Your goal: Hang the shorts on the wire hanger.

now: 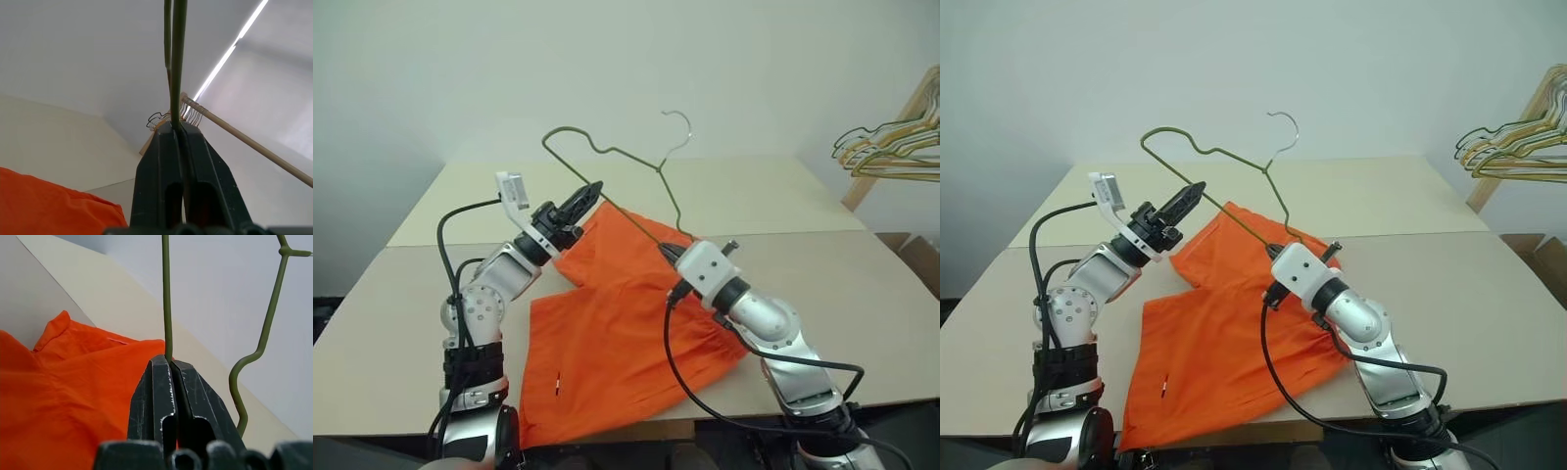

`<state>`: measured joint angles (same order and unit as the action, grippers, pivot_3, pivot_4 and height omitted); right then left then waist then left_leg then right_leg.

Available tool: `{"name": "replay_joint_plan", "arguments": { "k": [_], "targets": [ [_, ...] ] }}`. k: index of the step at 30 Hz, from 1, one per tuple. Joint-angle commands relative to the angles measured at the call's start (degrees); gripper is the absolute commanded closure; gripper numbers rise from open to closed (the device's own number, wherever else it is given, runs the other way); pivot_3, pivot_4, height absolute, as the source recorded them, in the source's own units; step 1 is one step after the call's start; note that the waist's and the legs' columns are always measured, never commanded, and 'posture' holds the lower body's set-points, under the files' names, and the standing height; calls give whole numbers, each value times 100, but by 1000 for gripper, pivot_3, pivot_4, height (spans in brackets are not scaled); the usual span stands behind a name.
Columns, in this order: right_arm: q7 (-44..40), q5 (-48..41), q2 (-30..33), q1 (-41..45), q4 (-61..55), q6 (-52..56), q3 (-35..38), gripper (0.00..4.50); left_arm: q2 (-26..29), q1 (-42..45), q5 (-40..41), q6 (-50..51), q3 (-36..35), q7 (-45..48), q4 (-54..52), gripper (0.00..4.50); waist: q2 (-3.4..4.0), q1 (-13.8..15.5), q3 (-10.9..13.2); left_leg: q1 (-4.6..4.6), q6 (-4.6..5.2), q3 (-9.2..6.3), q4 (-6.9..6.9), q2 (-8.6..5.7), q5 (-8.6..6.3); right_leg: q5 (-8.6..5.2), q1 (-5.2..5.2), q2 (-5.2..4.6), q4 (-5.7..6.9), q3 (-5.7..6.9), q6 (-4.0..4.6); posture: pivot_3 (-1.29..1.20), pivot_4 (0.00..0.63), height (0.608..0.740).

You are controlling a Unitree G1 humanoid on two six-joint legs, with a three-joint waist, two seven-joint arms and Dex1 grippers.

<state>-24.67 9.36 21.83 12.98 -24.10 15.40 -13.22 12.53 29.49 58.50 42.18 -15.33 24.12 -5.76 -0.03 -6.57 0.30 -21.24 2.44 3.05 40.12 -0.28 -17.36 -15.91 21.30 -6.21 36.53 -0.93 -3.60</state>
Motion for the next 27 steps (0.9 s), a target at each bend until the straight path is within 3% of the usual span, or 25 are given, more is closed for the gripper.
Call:
{"name": "replay_joint_plan", "arguments": {
  "k": [1, 7, 9, 11, 16, 19, 23, 27],
  "targets": [
    [220, 336, -17, 55, -108, -346, -107, 3710, -4, 37, -288, -370, 32, 28, -102, 4500, 0, -54, 0, 0, 0, 0, 0, 0, 0, 0, 0, 0, 0, 0, 0, -203, 0, 740],
    [292, 404, -82, -19, -224, -438, -46, 1706, 6, 13, -407, -657, -69, 192, -73, 4500, 0, -175, 0, 1, -1, -1, -3, 7, 1, 0, 1, 4, 1, -2, 1, -227, 0, 740],
    [33, -203, -177, -61, -445, 14, 259, 1040, 146, 16, -463, -701, -54, 422, -63, 4500, -1, -219, 0, 1, -1, -2, -3, 7, 0, 0, 0, 4, 1, -2, 1, -232, 0, 740],
    [-481, -1377, -220, -120, -749, 817, 774, 356, 362, 38, -436, -664, -58, 751, -84, 4500, -1, -251, 1, 0, 1, -3, -4, 8, 0, 0, 0, 4, 1, -2, 1, -233, 0, 740],
    [-1536, -4906, 258, -115, -792, 3172, 2584, 356, 1203, 77, 411, -119, -371, 2064, -106, 4500, -6, -338, 4, 0, 42, -9, -5, 15, -24, 0, -11, 4, 15, 8, 1, -252, 0, 740],
    [-2180, -6090, 943, -97, -363, 3983, 3076, 356, 1661, 107, 915, 223, -559, 2793, -26, 4500, -6, -389, 5, 2, 57, -9, -5, 16, -32, -1, -13, 0, 3, 8, 1, -259, 0, 740],
    [-3657, -6497, 2037, -9, 514, 4376, 2786, 356, 2024, 387, 1457, 635, -737, 3487, 388, 4500, -5, -388, 6, 10, 58, -8, -11, 19, -33, -2, -24, 7, -40, 8, 2, -245, 0, 740],
    [-4099, -6649, 2188, 523, 1188, 4596, 2397, 356, 2073, 436, 1373, 606, -589, 3873, 359, 4500, -6, -410, 5, 19, 60, -6, -10, 19, -32, -2, -36, 14, -47, 1, 2, -241, 0, 740]
  ]
}}
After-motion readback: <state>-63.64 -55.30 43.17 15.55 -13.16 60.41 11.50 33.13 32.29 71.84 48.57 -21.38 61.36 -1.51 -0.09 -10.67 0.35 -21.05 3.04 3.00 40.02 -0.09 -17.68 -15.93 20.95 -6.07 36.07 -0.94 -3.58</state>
